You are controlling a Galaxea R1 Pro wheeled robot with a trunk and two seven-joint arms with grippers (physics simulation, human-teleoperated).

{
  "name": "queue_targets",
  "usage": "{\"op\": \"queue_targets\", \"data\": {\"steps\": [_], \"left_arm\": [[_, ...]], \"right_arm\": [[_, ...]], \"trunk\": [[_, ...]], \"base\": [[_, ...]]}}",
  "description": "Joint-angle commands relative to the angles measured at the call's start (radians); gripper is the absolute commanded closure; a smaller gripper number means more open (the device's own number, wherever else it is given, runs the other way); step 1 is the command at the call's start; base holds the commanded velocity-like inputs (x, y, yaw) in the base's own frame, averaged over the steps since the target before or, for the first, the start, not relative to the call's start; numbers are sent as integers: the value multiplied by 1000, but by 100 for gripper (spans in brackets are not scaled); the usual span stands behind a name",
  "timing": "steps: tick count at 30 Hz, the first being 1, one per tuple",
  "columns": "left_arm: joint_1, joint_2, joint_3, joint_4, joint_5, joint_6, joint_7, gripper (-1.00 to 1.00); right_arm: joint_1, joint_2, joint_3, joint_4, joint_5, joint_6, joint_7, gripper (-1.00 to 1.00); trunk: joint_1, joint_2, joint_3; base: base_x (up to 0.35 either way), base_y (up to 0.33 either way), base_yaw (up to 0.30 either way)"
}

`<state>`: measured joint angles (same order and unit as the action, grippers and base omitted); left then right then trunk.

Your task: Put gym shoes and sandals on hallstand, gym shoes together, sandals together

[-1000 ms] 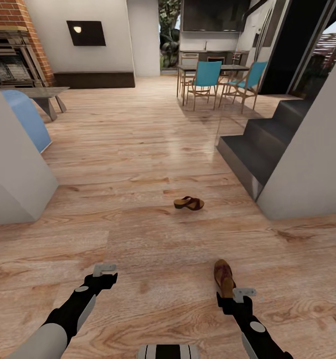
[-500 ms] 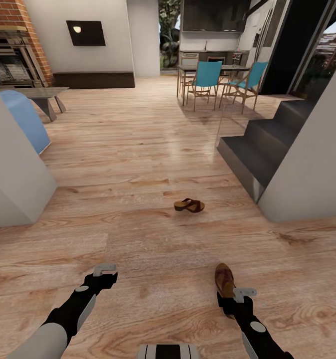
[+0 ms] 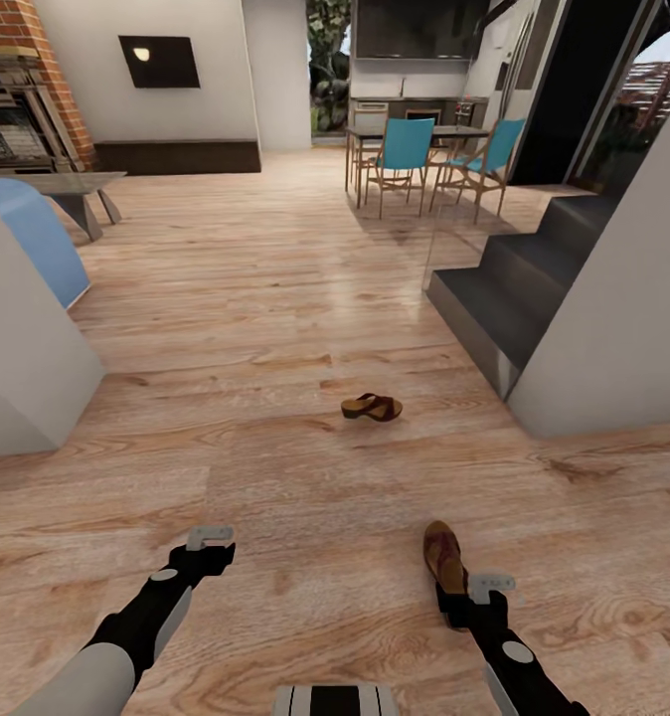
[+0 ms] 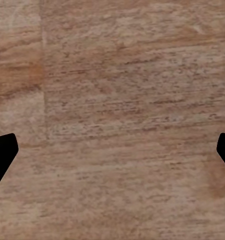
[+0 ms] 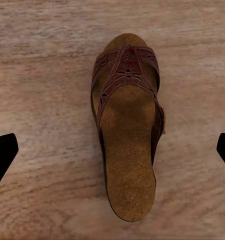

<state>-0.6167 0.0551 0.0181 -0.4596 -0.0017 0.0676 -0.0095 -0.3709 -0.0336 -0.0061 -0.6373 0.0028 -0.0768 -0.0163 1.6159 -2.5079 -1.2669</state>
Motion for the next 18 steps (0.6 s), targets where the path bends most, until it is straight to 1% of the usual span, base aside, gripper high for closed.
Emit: {"op": "queue_targets", "data": {"steps": [1,3,8,18], "left_arm": [[0,0,2,-2,0,6,-1,-100],[0,-2,3,-2,0,6,-1,-100],[-1,-6,2,-3,0,6,0,-100],[-12,-6,2,-22,0,5,0,-100]], "right_arm": [[0,0,0,1,0,-3,-1,-100],[0,0,0,1,0,-3,-1,-100],[0,-1,0,1,0,-3,-2,-100],[0,-1,0,0,0,-3,-2,-100]], "trunk": [[0,0,-1],[0,0,-1],[2,-1,-21],[7,-4,-71]], "base": [[0,0,-21],[0,0,-14],[0,0,-5],[0,0,0]]}}
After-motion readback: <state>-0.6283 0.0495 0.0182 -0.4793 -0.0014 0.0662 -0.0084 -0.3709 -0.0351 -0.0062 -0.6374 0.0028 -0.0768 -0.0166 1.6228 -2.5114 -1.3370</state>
